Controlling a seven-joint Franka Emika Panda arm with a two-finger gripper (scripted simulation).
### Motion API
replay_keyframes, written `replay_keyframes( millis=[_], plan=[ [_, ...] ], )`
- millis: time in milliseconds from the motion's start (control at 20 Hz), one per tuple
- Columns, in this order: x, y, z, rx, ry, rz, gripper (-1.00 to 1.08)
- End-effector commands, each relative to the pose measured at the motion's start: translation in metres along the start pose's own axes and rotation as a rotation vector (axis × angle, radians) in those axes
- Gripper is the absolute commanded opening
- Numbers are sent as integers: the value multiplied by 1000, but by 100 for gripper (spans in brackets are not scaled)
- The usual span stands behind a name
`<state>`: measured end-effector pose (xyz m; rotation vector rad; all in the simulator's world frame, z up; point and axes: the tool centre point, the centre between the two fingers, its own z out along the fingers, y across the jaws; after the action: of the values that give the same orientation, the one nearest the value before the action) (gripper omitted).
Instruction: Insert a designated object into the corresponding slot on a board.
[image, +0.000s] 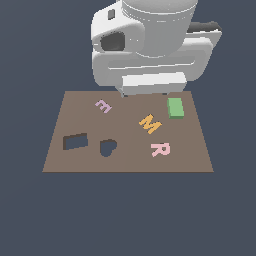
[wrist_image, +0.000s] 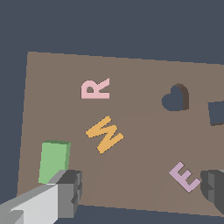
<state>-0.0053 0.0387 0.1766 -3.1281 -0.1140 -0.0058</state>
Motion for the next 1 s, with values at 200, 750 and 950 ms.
replay_keyframes(
  millis=[200,750,950],
  plan=[
    [-2,-4,4,0,0,3,100],
    [-25,-55,55,-4,-1,43,100],
    [-36,-84,83,-6,-2,65,100]
  ],
)
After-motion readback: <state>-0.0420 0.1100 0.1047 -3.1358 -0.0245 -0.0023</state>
